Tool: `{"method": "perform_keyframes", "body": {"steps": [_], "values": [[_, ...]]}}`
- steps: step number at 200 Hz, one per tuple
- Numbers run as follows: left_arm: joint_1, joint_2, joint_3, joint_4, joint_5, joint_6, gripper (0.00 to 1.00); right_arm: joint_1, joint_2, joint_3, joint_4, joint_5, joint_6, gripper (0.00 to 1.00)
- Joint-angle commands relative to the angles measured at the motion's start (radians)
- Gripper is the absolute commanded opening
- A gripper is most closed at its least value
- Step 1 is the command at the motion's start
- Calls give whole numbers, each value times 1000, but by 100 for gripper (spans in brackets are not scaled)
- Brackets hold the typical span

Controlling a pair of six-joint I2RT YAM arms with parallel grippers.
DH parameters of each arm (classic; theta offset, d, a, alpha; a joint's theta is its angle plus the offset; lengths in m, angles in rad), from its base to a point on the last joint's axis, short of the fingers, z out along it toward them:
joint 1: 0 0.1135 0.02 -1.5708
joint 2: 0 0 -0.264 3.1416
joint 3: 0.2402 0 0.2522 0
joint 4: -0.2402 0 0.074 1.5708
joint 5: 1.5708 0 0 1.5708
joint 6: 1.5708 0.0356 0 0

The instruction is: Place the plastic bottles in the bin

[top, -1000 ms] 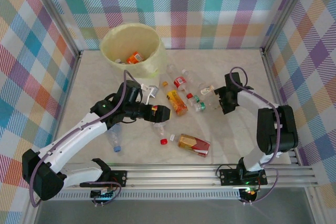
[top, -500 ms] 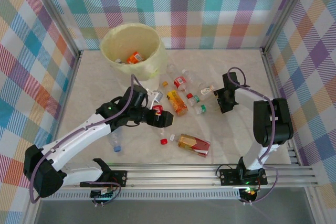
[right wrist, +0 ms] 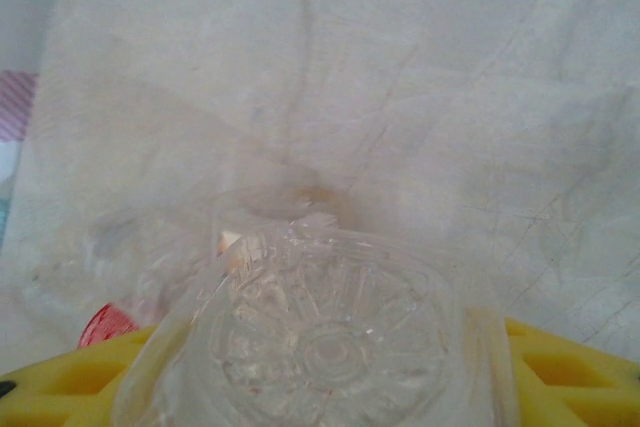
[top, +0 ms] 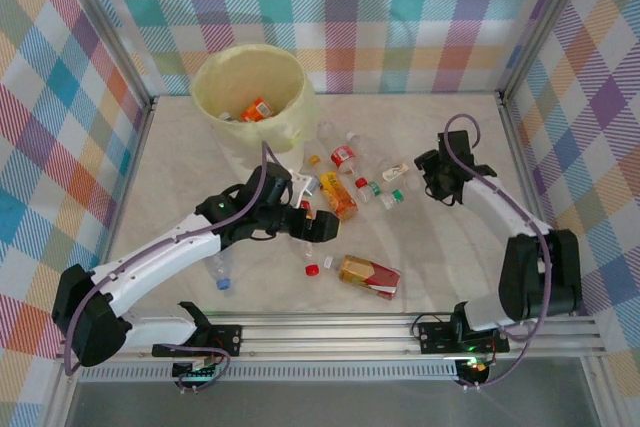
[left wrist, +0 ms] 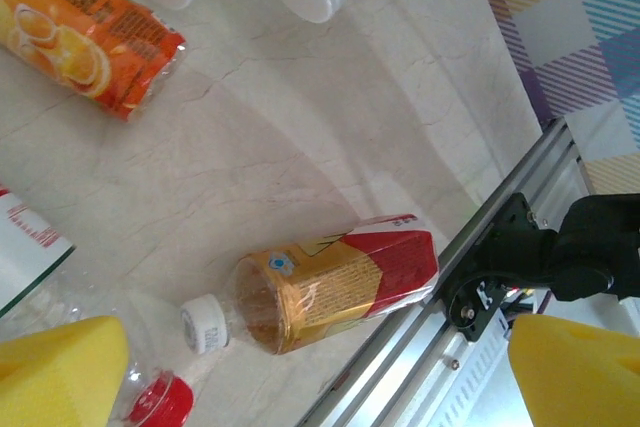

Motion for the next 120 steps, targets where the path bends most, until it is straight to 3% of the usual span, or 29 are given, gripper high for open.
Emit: {"method": "perform_keyframes", "body": {"steps": [1,64,120], "values": [[-15,9,-5,114,54,-46,96,32,-74,-18,20,-7,-156,47],[-14,78,51,197,108,-57,99,230,-218,79,-53,-126,-414,48],[-17,104,58,294,138,-66,98,367,-265,111,-105,-206,-378,49]]}}
